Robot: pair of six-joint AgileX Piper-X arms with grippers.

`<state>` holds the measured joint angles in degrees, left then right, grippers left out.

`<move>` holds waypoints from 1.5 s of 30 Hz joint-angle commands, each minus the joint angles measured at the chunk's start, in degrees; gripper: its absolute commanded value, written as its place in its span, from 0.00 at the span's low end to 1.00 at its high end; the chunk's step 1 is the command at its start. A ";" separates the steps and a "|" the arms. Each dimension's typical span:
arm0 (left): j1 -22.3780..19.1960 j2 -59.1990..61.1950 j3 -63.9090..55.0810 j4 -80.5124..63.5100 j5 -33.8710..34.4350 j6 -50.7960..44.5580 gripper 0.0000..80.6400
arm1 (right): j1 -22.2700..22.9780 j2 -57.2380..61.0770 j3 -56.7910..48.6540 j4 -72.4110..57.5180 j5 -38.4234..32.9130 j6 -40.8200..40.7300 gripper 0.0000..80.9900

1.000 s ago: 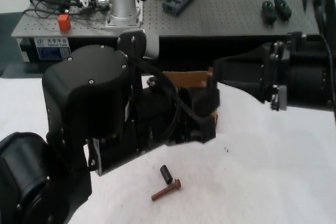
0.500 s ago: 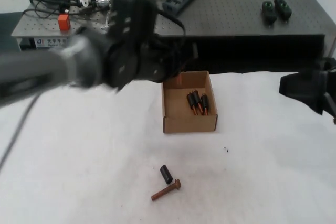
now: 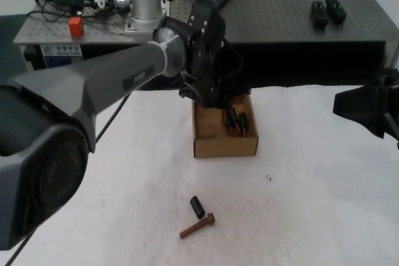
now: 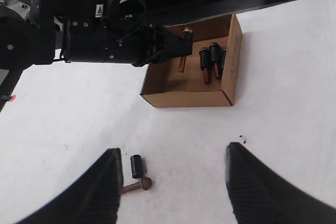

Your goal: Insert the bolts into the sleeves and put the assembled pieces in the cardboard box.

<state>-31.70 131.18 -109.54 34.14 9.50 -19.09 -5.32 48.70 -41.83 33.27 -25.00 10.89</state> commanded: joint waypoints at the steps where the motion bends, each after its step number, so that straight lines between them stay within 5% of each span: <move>1: 0.03 -0.31 -1.11 -0.31 0.09 0.75 0.03 | -0.41 -0.30 -0.21 -0.14 0.01 0.00 0.54; 8: 0.03 -0.31 -1.04 -0.20 -0.34 0.75 0.26 | -0.41 -0.30 -0.21 -0.20 1.08 0.00 0.54; 20: 0.38 -5.35 -0.97 6.87 -0.96 2.33 0.27 | 0.69 1.73 -0.21 3.93 1.75 -2.06 0.48; 28: 2.44 -24.71 13.21 12.71 -13.88 10.96 0.23 | 13.03 19.10 -2.92 2.94 4.13 -3.35 0.49; 36: 6.21 -48.09 42.50 -0.08 -13.19 10.65 0.23 | 26.79 42.30 -17.21 2.89 10.60 -9.49 0.49; 45: 6.65 -62.09 53.54 0.05 -13.19 12.71 0.23 | 34.13 60.23 -33.53 7.94 16.76 -16.85 0.49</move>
<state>-25.16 69.46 -56.30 34.86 -3.11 -7.51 28.41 108.25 -73.96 40.29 -8.68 -4.37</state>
